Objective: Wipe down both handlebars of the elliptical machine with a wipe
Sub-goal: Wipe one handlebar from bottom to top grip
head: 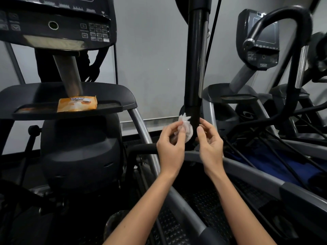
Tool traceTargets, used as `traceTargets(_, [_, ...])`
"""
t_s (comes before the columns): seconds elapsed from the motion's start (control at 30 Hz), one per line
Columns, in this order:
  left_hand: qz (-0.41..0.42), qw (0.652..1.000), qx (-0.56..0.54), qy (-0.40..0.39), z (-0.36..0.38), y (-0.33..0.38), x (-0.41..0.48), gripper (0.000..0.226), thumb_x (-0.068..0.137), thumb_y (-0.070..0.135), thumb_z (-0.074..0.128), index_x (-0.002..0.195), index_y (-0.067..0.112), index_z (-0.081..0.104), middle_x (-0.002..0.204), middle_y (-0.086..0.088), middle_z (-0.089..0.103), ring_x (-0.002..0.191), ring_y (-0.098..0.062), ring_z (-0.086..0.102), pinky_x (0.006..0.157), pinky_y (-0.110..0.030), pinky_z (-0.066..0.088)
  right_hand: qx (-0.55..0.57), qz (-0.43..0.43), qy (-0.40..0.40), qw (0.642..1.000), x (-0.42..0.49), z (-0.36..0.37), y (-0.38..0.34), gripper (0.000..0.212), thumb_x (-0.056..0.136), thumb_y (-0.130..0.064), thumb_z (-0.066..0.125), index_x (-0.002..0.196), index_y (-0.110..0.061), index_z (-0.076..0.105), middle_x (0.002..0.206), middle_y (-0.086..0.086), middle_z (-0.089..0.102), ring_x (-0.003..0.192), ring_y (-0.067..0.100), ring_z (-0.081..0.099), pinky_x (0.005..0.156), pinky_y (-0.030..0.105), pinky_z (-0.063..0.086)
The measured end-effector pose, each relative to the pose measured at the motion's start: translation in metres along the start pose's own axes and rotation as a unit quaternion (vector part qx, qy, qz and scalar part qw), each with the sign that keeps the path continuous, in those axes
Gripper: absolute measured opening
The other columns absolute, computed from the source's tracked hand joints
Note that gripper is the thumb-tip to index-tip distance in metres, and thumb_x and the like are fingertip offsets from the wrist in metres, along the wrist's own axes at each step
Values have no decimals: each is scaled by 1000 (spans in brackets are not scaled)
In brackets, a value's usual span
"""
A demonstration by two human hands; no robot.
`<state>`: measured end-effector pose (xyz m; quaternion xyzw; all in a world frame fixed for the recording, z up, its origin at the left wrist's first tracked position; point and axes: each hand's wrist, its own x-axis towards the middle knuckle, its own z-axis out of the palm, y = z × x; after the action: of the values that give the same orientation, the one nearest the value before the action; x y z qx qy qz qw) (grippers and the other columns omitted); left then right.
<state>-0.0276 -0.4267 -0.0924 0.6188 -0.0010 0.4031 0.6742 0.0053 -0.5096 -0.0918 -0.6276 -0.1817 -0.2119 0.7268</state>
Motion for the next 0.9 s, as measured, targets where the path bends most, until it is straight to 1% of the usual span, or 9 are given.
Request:
traceTargets(0.07, [-2, 1000, 25, -11, -7, -18, -1, 18, 89, 4, 60, 100, 17, 67, 97, 5, 66, 91, 3, 62, 80, -13, 47, 1, 3, -4, 1000, -1, 1, 1, 24, 94, -6, 50, 111, -21, 58, 106, 5, 65, 101, 14, 59, 93, 31, 47])
traceTargets(0.17, [-83, 996, 25, -30, -12, -27, 8, 20, 90, 3, 58, 105, 7, 69, 99, -5, 70, 93, -9, 65, 86, -28, 51, 23, 22, -14, 999, -1, 1, 3, 24, 95, -6, 48, 111, -22, 56, 101, 8, 65, 96, 16, 61, 92, 38, 48])
traceTargets(0.2, [-103, 994, 6, -40, -12, -26, 12, 20, 90, 2, 58, 106, 6, 68, 99, -8, 70, 90, -10, 66, 85, -29, 52, 25, 26, -16, 999, -1, 1, 3, 24, 95, -7, 47, 112, -23, 56, 101, 9, 66, 96, 18, 62, 93, 41, 47])
traceTargets(0.3, [-107, 992, -51, -40, -6, -9, 15, 20, 88, 0, 59, 104, 9, 68, 95, -4, 69, 78, 3, 65, 73, -12, 50, 21, 31, -19, 999, -1, 1, 2, 23, 95, -9, 48, 113, -22, 55, 97, 5, 68, 92, 12, 64, 90, 38, 49])
traceTargets(0.4, [-47, 997, -59, -28, -4, 1, 7, 21, 86, -1, 63, 101, 12, 68, 101, -4, 66, 84, 0, 64, 72, -10, 48, 14, 31, -20, 999, -2, 1, 1, 23, 96, -9, 48, 113, -22, 56, 96, 2, 68, 91, 10, 65, 90, 36, 50])
traceTargets(0.57, [-7, 995, 84, -61, -26, -29, 4, 27, 82, -8, 60, 97, 10, 72, 94, 4, 66, 87, 0, 62, 77, -13, 46, 10, 35, -16, 999, -2, 0, 3, 25, 96, -11, 49, 111, -27, 57, 100, 8, 68, 98, 19, 64, 97, 46, 48])
traceTargets(0.67, [-70, 983, 150, -84, -36, -39, 13, 36, 80, -10, 53, 99, 13, 73, 97, 1, 68, 90, -7, 62, 77, -8, 45, 10, 38, -11, 999, -3, 1, 3, 25, 96, -12, 49, 110, -30, 58, 98, 5, 68, 97, 19, 64, 97, 46, 48])
traceTargets(0.77, [-94, 990, 69, -73, -20, -21, 16, 29, 85, -5, 55, 101, 13, 72, 97, -2, 70, 90, -11, 65, 81, -20, 49, 8, 38, -9, 999, -4, 3, 4, 24, 96, -12, 48, 110, -30, 57, 101, 6, 67, 99, 18, 63, 98, 47, 47])
traceTargets(0.9, [-37, 999, 3, -37, -6, 1, 6, 24, 87, -2, 60, 107, 8, 68, 101, 3, 64, 86, 5, 63, 74, -8, 48, 8, 34, -5, 999, -4, 3, 3, 23, 96, -12, 48, 111, -27, 57, 102, 7, 67, 98, 17, 62, 98, 45, 47])
